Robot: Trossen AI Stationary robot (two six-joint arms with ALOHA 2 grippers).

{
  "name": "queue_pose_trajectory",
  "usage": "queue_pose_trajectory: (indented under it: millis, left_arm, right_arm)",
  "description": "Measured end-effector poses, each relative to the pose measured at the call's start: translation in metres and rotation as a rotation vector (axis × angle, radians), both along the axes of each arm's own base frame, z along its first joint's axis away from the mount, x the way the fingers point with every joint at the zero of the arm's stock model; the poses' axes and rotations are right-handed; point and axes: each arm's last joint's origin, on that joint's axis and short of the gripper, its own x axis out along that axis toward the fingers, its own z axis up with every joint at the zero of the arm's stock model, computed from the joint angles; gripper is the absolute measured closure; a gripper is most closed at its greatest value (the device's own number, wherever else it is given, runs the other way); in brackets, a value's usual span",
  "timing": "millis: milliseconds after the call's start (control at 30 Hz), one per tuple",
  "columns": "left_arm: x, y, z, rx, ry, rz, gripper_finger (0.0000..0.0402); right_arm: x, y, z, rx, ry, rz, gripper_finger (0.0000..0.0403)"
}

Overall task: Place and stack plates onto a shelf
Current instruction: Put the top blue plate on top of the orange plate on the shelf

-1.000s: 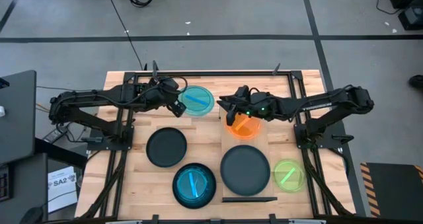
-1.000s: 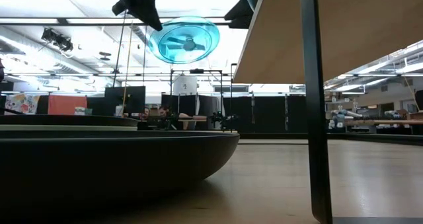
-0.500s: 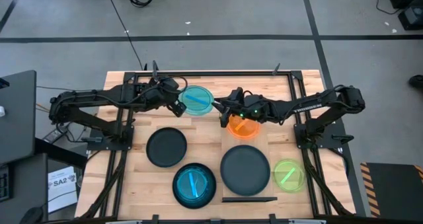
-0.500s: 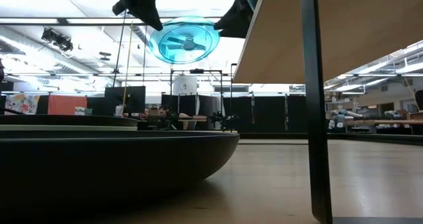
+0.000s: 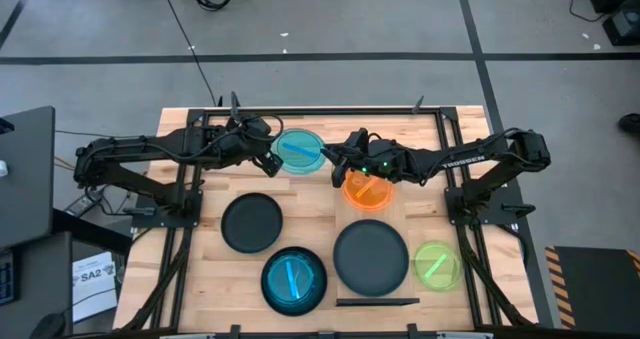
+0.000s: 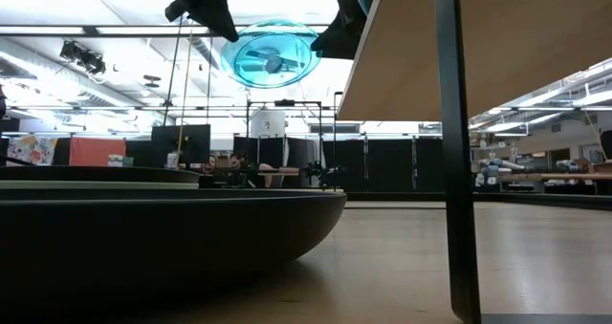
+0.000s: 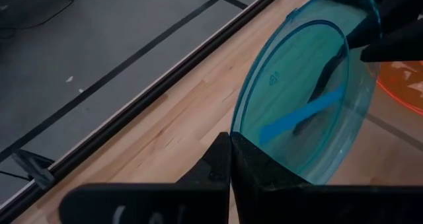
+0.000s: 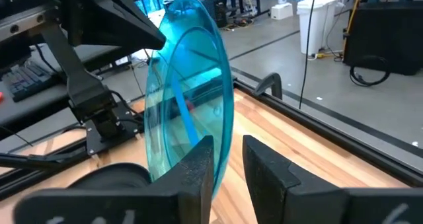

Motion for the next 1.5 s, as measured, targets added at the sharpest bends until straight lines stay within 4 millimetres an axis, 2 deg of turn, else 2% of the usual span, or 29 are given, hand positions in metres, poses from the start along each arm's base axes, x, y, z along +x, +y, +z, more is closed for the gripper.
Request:
queue_pose_trajectory:
  millis: [433, 933, 1167, 1333, 1500]
  left_arm:
    - [0.001, -0.001, 0.0, -0.016, -0.008, -0.016, 0.0395]
    - [0.001, -0.001, 0.0, -0.007, -0.001, -0.032, 0.0359]
    - [0.001, -0.001, 0.0, -0.017, 0.007, -0.06, 0.0316]
    - [0.001, -0.001, 0.0, -0.017, 0.009, -0.06, 0.0283]
    - [0.001, -0.001, 0.0, -0.014, 0.013, -0.065, 0.0269]
  right_arm:
    - [0.0, 0.0, 0.0, 0.0, 0.001, -0.006, 0.0395]
    - [0.0, 0.0, 0.0, 0.0, -0.003, 0.0, 0.0395]
    - [-0.001, -0.004, 0.0, -0.005, 0.0, -0.029, 0.0396]
    - [-0.009, -0.01, 0.006, -0.003, 0.028, -0.052, 0.0396]
    - [-0.023, -0.015, 0.018, -0.002, 0.043, -0.072, 0.0396]
